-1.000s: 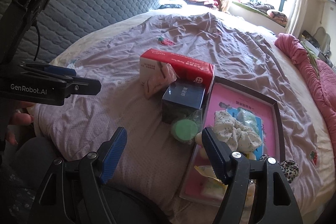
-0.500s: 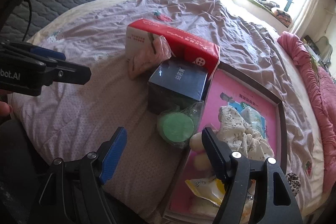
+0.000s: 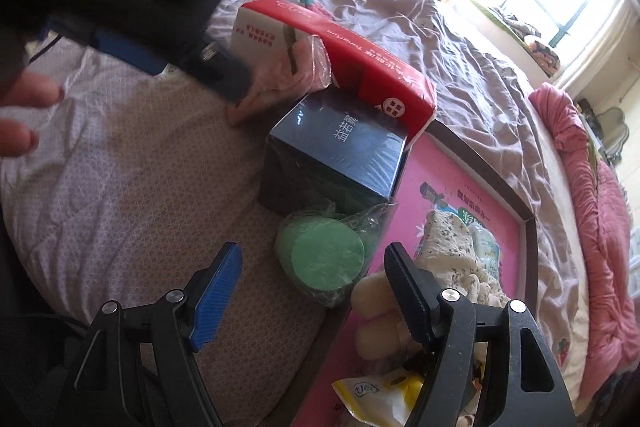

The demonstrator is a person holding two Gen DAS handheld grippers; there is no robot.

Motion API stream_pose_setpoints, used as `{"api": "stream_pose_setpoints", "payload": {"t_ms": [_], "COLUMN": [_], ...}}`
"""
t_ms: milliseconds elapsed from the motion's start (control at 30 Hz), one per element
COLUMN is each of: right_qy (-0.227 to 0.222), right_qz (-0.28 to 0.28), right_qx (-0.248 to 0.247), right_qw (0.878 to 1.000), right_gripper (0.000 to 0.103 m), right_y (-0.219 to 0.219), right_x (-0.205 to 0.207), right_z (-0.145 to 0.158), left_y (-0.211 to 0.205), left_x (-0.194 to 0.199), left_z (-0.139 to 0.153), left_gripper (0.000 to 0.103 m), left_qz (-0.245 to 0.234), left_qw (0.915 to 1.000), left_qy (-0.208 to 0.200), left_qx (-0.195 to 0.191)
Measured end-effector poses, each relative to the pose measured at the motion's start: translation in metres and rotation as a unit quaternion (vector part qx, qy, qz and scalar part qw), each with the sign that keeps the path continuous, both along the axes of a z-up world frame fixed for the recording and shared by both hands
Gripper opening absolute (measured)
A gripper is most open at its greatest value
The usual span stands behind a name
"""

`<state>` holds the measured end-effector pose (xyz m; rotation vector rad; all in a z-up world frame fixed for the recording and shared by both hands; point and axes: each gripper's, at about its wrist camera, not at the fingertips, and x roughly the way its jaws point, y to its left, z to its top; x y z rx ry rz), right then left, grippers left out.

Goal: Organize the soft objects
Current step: 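Reach left tool to the pink mask packet while right tool reaches the green bagged item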

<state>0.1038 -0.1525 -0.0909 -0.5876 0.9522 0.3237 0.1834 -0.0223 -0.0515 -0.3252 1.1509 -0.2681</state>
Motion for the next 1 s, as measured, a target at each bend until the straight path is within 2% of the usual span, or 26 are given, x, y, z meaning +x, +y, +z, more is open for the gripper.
{"api": "stream_pose_setpoints", "payload": {"t_ms": [133, 367, 633, 800, 1000], "right_qy": [-0.002, -0.001, -0.003, -0.003, -0.008], "right_qz": [0.009, 0.01, 0.02, 0.033, 0.043], "right_qx": [-0.012, -0.016, -0.014, -0.024, -0.022], "right_qw": [1.0, 1.0, 1.0, 0.999, 0.999], "right_gripper": [0.075, 0.075, 0.075, 0.066, 0.053], "right_y": [0.003, -0.001, -0.001, 0.003, 0.003], "right_x": [0.003, 0.01, 0.013, 0.013, 0.013], "right_z": [-0.005, -0.01, -0.014, -0.018, -0.014], "left_y": [-0.002, -0.01, -0.025, -0.025, -0.016], "left_x": [0.018, 0.045, 0.064, 0.068, 0.064], "left_z": [0.003, -0.006, -0.016, -0.026, -0.034], "left_gripper": [0.084, 0.084, 0.084, 0.084, 0.084], "left_qz": [0.018, 0.037, 0.044, 0.053, 0.06], "left_qw": [0.9997, 0.9983, 0.9969, 0.9946, 0.994], "left_qy": [0.005, 0.037, 0.066, 0.088, 0.091], "left_qx": [-0.016, -0.027, 0.004, 0.018, -0.011]}}
